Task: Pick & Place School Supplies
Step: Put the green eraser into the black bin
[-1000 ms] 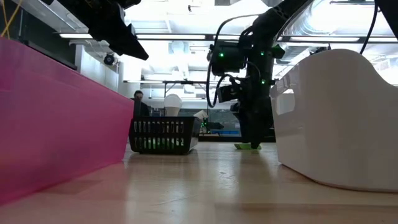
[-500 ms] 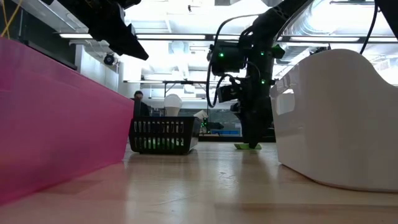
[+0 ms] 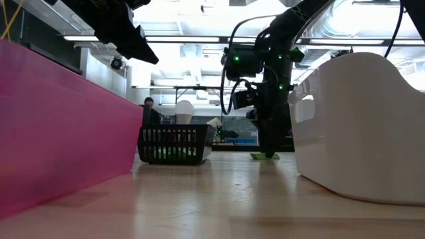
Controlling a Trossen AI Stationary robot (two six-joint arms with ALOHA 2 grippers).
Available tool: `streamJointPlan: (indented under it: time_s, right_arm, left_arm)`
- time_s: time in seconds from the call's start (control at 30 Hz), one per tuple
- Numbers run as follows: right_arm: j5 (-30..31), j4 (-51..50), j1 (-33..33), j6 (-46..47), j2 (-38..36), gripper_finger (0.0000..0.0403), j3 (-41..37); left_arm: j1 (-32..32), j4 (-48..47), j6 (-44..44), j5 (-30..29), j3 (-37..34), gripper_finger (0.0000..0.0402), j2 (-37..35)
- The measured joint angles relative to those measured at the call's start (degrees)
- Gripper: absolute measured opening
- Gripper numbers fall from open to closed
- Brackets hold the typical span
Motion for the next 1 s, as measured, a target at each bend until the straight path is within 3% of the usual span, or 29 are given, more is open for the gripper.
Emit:
streamJointPlan:
  time_s: [0.7,1.0]
  right_arm:
    - [-1.63,-0.61,0.46,0.02,-1.25,0.0090,0.02]
    - [1.03,-0.76,3.08,1.66,-3.64,0.0090,0.40]
  left_arm:
    - [0.00,0.00,0.00,0.00,0.00,0.0124,0.00]
    - [0.00,0.02,0.00,0.00,-0.02,0.0124,0.00]
